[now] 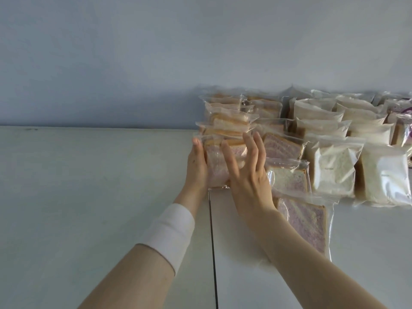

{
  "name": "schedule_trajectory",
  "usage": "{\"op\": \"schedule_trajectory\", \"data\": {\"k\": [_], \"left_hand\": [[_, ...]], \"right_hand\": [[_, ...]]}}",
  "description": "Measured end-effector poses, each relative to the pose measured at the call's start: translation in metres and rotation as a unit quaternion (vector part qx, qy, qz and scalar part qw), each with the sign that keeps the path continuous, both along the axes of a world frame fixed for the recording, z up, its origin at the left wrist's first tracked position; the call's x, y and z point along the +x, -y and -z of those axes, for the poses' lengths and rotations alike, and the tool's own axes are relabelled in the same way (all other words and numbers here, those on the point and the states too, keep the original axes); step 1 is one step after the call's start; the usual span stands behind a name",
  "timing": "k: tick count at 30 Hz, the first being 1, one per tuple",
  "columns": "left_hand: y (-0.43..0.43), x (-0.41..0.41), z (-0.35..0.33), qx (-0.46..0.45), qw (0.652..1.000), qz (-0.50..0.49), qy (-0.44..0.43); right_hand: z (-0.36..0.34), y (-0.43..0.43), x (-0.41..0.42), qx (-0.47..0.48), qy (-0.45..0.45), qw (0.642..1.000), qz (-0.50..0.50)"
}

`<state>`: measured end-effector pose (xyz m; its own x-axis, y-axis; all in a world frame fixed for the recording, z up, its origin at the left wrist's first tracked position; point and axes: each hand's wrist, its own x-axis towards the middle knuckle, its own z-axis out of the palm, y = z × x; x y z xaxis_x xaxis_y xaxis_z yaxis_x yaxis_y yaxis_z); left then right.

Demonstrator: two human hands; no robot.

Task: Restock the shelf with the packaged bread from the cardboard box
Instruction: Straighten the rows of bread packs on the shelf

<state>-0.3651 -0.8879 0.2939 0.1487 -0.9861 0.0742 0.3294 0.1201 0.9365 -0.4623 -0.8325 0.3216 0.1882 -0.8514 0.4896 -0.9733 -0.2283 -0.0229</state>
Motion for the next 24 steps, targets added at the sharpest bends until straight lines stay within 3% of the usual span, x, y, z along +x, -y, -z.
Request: {"op": "schedule_trajectory", "data": {"k": [9, 13, 17, 19, 20, 22, 24], "left_hand": [[0.006, -0.007, 0.007, -0.010, 0.993, -0.114, 0.022], [0.000, -0.010, 0.009, -0.009, 0.994, -0.104, 0.010], [-0.016, -0.010, -0.001, -0.058, 0.979, -0.193, 0.041], [-0.040, -0.012, -0.006, -0.131, 0.939, -0.283, 0.147], [-0.052, -0.014, -0.011, -0.212, 0.905, -0.298, 0.216], [-0.064, -0.021, -0.024, -0.376, 0.833, -0.207, 0.350], [-0.063, -0.036, -0.045, -0.395, 0.767, -0.047, 0.503]], "right_hand": [[-0.023, -0.009, -0.023, 0.086, -0.010, 0.992, -0.087], [-0.019, -0.069, -0.072, 0.032, 0.196, 0.980, -0.030], [0.007, -0.122, -0.117, 0.169, 0.337, 0.919, 0.117], [0.018, -0.129, -0.125, 0.247, 0.379, 0.880, 0.146], [0.022, -0.128, -0.126, 0.252, 0.384, 0.879, 0.126], [0.030, -0.124, -0.127, 0.228, 0.403, 0.884, 0.073], [0.033, -0.117, -0.126, 0.232, 0.472, 0.849, 0.047]]}}
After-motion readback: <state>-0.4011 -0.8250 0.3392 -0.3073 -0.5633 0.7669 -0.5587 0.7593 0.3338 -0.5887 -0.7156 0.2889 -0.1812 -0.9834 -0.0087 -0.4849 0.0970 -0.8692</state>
